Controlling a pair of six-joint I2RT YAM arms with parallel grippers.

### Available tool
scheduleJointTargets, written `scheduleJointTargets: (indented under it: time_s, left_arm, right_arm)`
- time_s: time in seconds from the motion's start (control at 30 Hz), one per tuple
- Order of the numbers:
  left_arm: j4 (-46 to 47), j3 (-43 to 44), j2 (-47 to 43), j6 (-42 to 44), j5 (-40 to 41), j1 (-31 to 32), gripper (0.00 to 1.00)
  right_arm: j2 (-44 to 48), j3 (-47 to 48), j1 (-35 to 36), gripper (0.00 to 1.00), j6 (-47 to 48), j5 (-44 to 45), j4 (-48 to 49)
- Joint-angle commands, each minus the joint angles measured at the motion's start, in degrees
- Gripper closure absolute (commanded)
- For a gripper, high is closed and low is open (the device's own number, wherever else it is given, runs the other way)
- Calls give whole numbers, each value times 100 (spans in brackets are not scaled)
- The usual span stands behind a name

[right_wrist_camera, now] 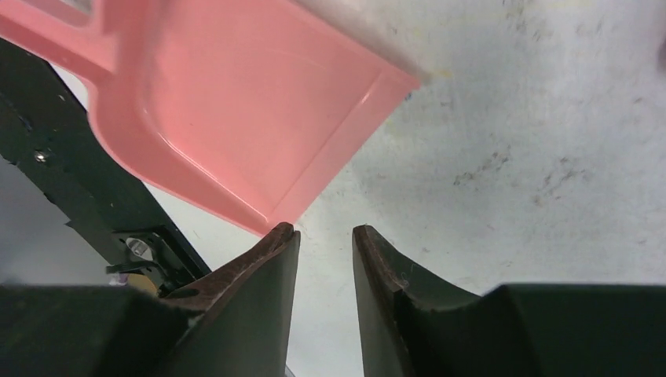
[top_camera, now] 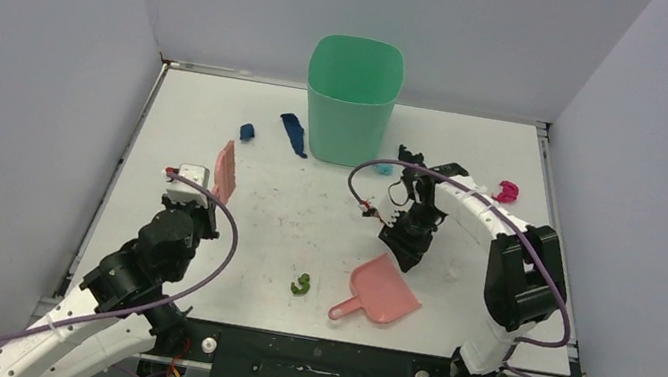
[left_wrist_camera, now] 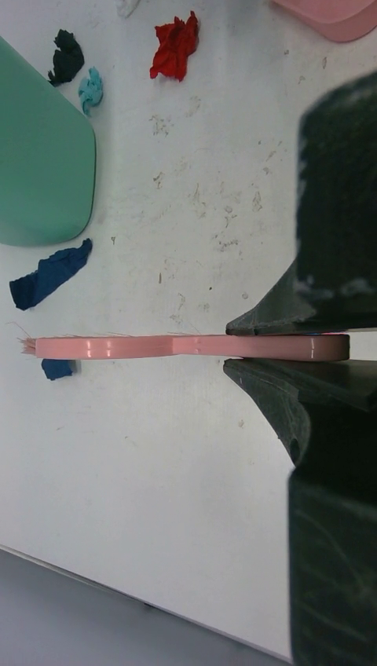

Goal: Sweep away the paper scraps from the table

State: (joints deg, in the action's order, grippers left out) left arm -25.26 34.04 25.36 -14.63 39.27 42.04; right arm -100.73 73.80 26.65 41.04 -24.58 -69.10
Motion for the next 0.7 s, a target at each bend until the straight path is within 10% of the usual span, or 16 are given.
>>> scheduleJointTargets:
  time_s: [0.0, 0.33, 0.67]
  left_arm:
    - [473, -9, 197, 4, 51, -73, 100]
    - [576, 19, 665, 17, -221, -194, 100]
    - [636, -91, 537, 146, 19, -230, 100]
  right_arm:
    - [685, -633, -273, 66, 424, -112, 592]
    - [2914, -2091, -270, 26, 1747, -50, 364]
    - [3573, -2957, -173, 20, 2038, 408, 1666]
